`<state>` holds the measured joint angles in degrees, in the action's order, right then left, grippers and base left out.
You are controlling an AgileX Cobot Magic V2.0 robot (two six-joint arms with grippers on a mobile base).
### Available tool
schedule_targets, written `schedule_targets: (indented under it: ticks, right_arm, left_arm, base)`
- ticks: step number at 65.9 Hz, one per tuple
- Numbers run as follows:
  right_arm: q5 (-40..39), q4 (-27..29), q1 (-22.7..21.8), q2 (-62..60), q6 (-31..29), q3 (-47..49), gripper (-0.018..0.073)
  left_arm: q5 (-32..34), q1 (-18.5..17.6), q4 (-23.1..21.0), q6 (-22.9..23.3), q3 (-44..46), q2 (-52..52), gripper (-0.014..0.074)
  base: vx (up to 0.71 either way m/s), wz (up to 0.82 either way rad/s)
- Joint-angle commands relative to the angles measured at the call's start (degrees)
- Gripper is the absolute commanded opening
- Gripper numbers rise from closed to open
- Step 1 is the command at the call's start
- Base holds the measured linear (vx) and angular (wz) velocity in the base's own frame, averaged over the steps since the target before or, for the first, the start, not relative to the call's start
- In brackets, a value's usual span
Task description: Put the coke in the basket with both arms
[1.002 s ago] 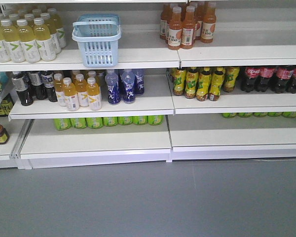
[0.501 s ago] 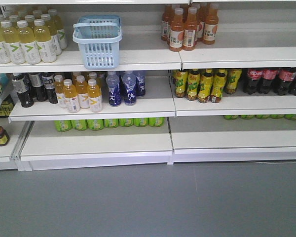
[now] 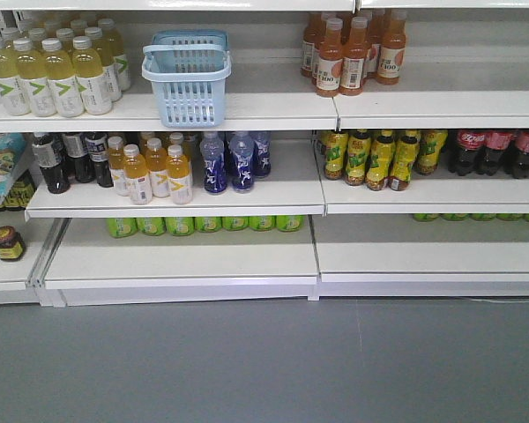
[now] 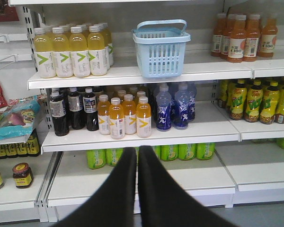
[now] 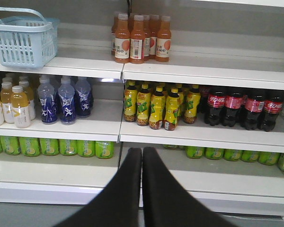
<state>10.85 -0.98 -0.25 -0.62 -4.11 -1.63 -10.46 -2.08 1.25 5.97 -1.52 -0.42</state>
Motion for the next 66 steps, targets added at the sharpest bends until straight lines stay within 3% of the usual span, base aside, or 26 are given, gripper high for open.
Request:
schedule_targets:
  ticks: [1,66]
  right_arm:
    - [-4.29,-0.07,-0.23,-0.71,-0.55,-0.37,-0.0002]
    - [-4.29,-0.07,-0.23,-0.71,-0.55,-0.37,-0.0002]
  left_arm:
    - [3.94,-0.17,-0.01,-0.05,1.38,-1.12,-0.0006]
    - [3.94,-0.17,-0.01,-0.05,1.38,-1.12,-0.0006]
  base:
    - [0.04,0.03]
    - [0.07,0.01]
